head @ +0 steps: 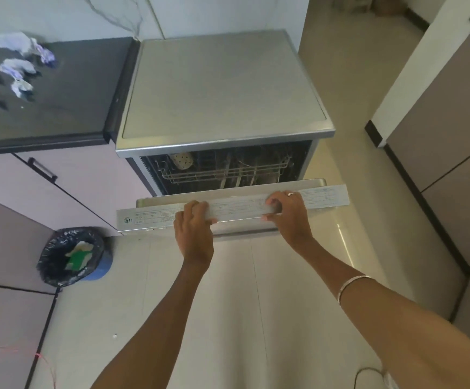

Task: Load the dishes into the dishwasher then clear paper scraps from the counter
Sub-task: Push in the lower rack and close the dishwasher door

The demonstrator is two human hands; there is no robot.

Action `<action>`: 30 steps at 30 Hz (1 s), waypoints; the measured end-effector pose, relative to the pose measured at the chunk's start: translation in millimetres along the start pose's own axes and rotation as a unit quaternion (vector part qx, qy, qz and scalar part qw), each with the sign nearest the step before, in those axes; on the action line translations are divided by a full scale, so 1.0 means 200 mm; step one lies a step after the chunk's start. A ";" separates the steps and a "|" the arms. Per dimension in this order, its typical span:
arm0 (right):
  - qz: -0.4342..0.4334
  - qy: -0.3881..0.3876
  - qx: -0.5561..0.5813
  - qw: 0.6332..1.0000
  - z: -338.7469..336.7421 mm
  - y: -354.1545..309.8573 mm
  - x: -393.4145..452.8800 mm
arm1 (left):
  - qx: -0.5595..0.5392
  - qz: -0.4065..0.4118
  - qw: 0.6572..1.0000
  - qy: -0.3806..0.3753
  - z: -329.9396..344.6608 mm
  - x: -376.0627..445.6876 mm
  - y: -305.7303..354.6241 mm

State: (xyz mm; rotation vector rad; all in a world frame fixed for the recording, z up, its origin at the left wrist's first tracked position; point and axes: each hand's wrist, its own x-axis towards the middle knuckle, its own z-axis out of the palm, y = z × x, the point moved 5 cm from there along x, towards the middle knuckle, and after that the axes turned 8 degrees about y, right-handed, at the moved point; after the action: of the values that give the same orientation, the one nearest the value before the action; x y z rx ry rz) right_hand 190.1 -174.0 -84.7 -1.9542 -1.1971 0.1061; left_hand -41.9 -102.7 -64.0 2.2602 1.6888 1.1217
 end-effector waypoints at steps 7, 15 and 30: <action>-0.079 0.033 -0.105 0.991 0.04 -0.10 0.32 | 0.077 0.011 0.995 -0.054 0.09 0.35 0.06; -0.151 -0.039 -0.187 0.970 0.13 -0.16 0.59 | 0.154 0.061 0.983 -0.083 0.27 0.61 0.07; -0.146 0.106 -0.128 0.975 0.25 -0.13 0.74 | 0.067 0.120 0.991 0.000 0.44 0.83 -0.02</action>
State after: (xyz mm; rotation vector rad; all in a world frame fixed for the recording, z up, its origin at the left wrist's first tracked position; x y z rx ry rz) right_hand 230.6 -24.2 -51.6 -1.9218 -1.3913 -0.4171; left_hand 27.5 71.3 -48.9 2.6021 1.5681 1.0798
